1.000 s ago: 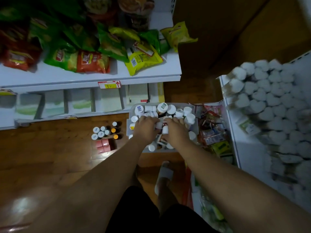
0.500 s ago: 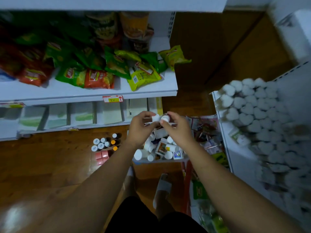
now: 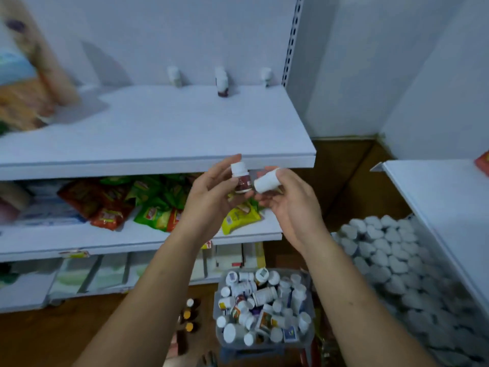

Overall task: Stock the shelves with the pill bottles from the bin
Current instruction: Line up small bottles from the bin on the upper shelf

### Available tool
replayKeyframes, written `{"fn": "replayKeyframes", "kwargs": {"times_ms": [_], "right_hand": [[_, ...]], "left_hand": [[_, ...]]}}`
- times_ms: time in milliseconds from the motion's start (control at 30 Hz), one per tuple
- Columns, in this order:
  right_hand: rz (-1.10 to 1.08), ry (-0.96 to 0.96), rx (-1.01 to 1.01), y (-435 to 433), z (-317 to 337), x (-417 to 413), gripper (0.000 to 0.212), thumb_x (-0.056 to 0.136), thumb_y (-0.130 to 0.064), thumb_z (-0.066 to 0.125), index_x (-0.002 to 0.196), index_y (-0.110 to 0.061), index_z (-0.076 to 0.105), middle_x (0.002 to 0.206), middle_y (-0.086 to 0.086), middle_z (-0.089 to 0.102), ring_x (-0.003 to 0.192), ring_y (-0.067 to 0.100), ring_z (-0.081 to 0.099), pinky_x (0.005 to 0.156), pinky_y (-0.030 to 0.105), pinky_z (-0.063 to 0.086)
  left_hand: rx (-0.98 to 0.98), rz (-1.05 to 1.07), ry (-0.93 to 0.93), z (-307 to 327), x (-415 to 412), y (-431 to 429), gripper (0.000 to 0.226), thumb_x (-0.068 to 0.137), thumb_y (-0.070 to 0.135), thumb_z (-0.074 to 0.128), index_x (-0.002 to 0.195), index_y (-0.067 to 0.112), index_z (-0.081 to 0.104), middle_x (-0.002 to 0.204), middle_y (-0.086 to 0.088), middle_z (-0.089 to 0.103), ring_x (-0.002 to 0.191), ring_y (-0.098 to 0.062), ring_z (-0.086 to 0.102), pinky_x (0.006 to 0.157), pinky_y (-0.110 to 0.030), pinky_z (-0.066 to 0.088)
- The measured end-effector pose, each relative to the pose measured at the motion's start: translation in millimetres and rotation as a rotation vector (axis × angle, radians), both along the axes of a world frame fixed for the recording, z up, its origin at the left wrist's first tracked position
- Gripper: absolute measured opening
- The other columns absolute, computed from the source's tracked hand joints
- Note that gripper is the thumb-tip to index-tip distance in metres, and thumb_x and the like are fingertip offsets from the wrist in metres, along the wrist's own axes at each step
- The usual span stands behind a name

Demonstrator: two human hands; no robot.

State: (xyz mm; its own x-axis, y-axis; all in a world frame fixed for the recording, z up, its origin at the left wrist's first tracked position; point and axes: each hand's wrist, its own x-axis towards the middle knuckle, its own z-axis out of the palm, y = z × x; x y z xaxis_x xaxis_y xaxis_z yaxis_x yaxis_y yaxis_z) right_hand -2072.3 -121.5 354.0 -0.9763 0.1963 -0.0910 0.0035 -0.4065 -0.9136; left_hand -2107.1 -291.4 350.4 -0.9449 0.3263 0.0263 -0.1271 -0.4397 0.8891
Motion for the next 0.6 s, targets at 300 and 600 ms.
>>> {"fn": "replayKeyframes", "kwargs": {"times_ms": [300,600], "right_hand": [[-0.107,0.097,0.388,-7,65,-39,0.018,0.104,-0.035,0.062,0.112,-0.021,0.071,0.090,0.009,0.076,0.064,0.020,0.068,0.057,0.032,0.054],[-0.063,0.073,0.775,6,60,-172,0.024,0.102,-0.032,0.065,0.124,-0.026,0.065,0.110,-0.008,0.069,0.084,0.017,0.076,0.085,0.041,0.063]], "left_hand": [[-0.320,0.106,0.323,67,-31,-9,0.039,0.101,-0.003,0.063,0.135,0.016,0.066,0.123,-0.004,0.075,0.114,-0.026,0.073,0.096,-0.039,0.061],[-0.676,0.240,0.441,67,-144,12,0.039,0.092,0.001,0.076,0.126,0.020,0.067,0.116,0.006,0.074,0.091,-0.009,0.077,0.080,-0.018,0.059]]}}
